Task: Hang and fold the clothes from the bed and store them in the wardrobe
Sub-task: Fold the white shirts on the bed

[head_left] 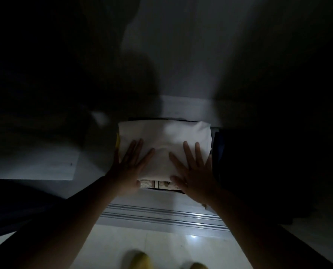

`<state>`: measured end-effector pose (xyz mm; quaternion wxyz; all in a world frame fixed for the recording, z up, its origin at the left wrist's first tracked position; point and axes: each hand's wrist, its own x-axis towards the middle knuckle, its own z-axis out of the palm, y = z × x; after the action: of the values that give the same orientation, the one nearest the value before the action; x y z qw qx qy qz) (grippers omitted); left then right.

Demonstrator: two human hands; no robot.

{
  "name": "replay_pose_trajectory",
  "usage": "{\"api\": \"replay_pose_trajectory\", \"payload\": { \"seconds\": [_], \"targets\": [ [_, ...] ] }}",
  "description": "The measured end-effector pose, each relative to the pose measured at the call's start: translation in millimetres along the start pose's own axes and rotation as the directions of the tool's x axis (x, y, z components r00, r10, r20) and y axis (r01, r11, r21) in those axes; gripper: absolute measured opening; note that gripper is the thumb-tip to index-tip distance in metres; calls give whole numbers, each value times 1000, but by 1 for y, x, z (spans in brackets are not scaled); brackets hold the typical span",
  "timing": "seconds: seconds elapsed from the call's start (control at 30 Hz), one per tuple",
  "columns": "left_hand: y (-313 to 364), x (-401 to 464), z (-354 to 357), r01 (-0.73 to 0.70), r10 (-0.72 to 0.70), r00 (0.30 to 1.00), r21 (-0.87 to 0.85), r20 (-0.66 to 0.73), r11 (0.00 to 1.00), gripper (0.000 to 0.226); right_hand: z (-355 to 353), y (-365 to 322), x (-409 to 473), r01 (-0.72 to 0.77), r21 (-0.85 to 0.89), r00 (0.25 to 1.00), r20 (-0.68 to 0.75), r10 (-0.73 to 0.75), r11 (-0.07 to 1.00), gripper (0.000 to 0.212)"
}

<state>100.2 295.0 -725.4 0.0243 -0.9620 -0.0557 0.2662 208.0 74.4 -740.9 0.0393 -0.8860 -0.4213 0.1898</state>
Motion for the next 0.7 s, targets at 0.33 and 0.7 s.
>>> {"api": "replay_pose_trajectory", "payload": {
  "seconds": [0.33, 0.7],
  "targets": [
    [9, -12, -63, 76, -84, 985, 55, 148, 996, 96, -56, -17, 5, -58, -8, 934, 354, 57, 998, 64],
    [81, -115, -283, 163, -243, 945, -331, -217, 929, 37, -314, -57, -80, -136, -17, 991, 8, 136, 991, 47]
  ]
}}
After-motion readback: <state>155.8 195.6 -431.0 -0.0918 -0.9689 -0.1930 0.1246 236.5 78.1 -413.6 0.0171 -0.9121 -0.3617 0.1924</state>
